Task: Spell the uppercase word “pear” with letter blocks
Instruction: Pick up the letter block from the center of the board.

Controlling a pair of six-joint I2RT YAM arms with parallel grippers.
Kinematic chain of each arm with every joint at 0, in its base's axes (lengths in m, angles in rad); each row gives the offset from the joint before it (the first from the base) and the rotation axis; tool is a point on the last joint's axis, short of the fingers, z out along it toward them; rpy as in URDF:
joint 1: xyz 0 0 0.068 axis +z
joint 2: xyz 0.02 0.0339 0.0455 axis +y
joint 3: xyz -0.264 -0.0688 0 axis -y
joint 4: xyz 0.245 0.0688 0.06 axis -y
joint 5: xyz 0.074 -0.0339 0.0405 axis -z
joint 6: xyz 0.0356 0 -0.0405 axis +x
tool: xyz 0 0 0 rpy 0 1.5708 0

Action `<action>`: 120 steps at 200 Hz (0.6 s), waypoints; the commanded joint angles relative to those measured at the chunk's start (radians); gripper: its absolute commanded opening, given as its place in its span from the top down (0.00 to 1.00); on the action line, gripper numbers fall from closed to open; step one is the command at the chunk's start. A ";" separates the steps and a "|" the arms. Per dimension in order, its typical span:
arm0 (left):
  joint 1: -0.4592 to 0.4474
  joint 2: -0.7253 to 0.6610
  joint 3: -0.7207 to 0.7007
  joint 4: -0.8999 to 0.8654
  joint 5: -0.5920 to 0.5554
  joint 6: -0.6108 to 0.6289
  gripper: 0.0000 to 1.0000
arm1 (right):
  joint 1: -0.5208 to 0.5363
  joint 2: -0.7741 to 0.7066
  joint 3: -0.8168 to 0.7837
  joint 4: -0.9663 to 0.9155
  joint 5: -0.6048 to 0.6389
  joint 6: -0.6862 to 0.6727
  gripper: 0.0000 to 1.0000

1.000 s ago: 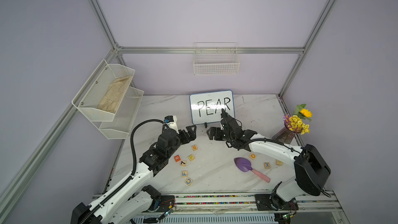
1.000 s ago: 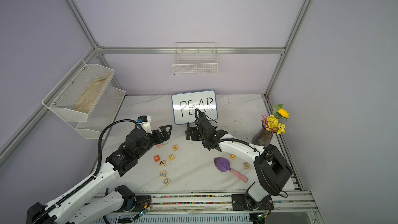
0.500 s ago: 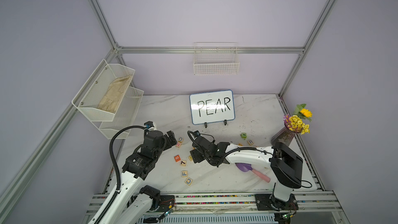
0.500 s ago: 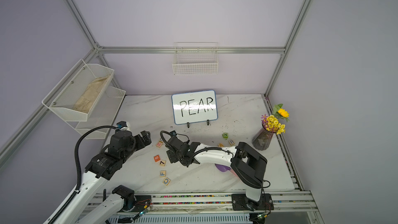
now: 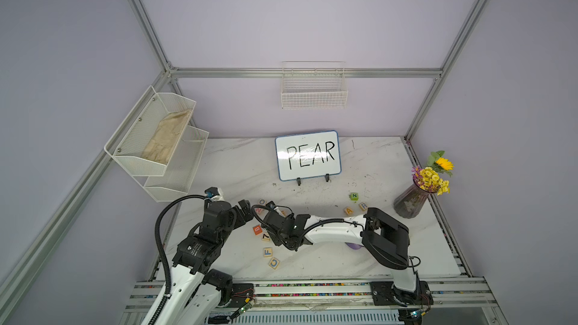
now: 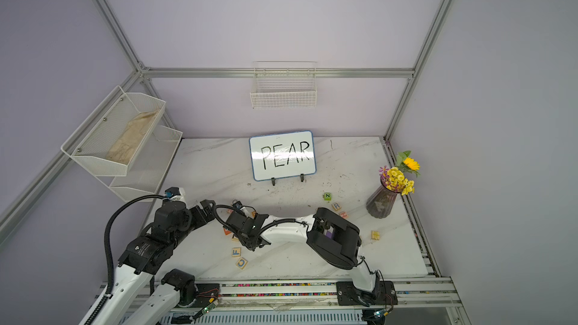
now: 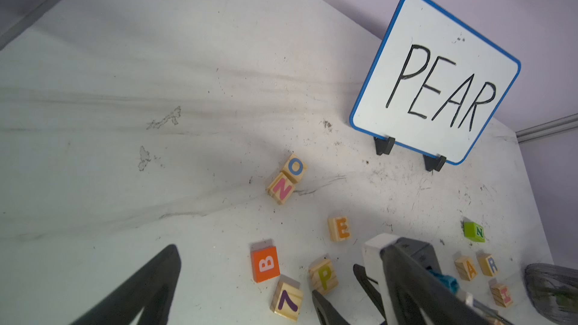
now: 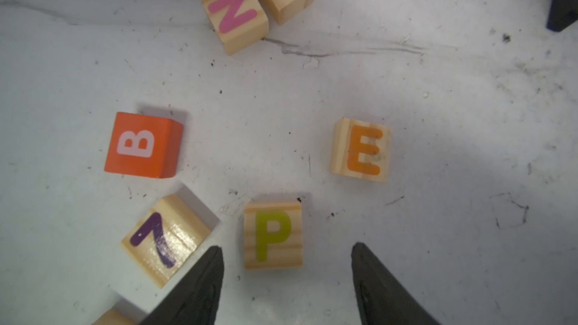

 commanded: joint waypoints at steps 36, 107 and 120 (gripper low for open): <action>0.011 -0.144 -0.133 -0.058 0.058 -0.156 0.00 | -0.001 0.035 0.055 -0.059 0.000 0.024 0.41; 0.012 -0.211 -0.131 -0.103 0.033 -0.195 0.00 | 0.001 0.080 0.077 -0.079 -0.003 0.038 0.49; 0.012 -0.211 -0.132 -0.103 0.032 -0.197 0.00 | 0.001 0.087 0.078 -0.081 0.003 0.040 0.50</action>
